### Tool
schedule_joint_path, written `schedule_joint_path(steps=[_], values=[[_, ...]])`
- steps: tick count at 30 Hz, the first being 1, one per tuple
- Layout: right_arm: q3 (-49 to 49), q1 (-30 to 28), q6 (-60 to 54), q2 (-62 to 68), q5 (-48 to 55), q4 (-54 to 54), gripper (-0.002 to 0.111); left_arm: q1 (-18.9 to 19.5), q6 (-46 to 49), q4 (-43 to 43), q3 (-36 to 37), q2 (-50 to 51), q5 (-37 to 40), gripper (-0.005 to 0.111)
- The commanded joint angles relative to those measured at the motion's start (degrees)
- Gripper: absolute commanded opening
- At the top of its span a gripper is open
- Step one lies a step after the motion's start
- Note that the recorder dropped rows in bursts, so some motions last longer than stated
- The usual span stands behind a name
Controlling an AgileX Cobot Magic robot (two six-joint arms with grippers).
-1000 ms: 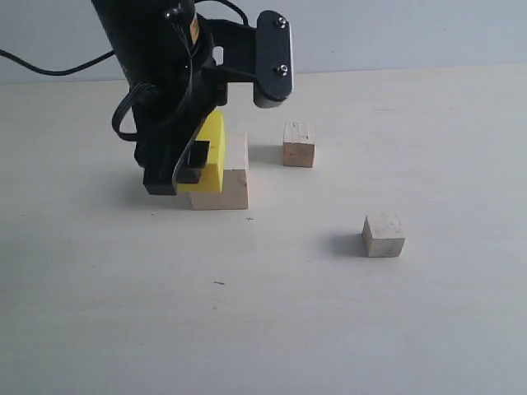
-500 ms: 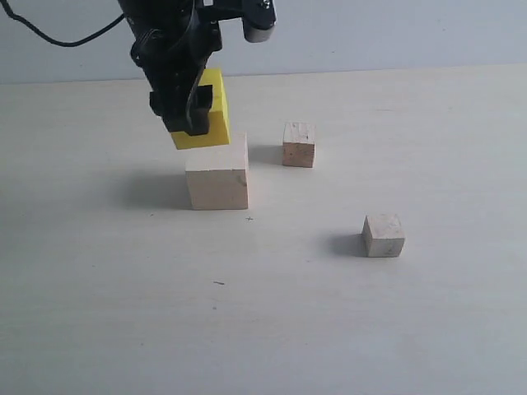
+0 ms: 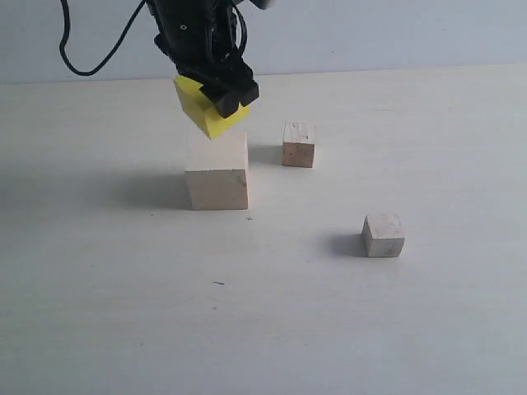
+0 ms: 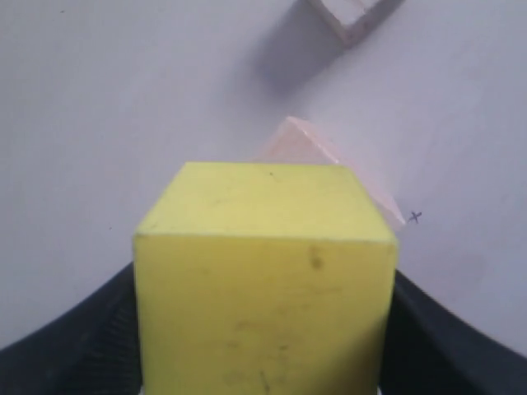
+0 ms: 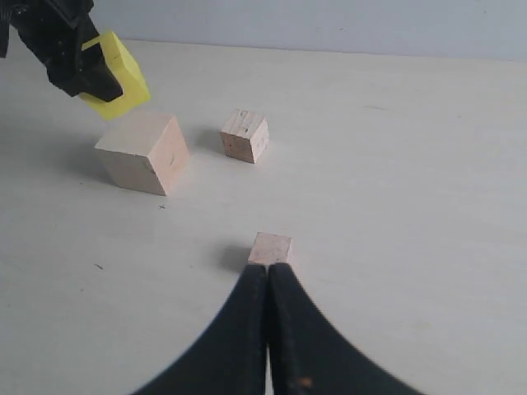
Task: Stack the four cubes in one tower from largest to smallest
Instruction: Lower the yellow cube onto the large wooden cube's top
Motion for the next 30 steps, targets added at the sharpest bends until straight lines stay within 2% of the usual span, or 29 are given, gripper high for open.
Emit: schedule_joint_path(steps=[1,5,12,18,30], values=[[0.28,-0.07,-0.66,-0.27,-0.43,-0.15,0.000,0.10,-11.43,1.06,-1.14,-0.14,-0.15,0.000],[0.28,-0.07,-0.55,-0.27,-0.43,-0.04,0.000,0.62,-17.30,1.09,-1.14,0.09,-0.15,0.000],[0.28,-0.07,-0.54,-0.27,-0.33,0.20,0.000,1.78,-17.79,0.37,-1.14,1.36,-0.15,0.000],[0.28,-0.07,-0.54,-0.27,-0.33,0.20,0.000,3.66,-23.53,-0.34,-1.14,2.30,-0.15,0.000],[0.28,-0.07,-0.45,-0.27,-0.33,0.42,0.000,4.61,-22.63,-13.78,-1.14,2.58,-0.15,0.000]])
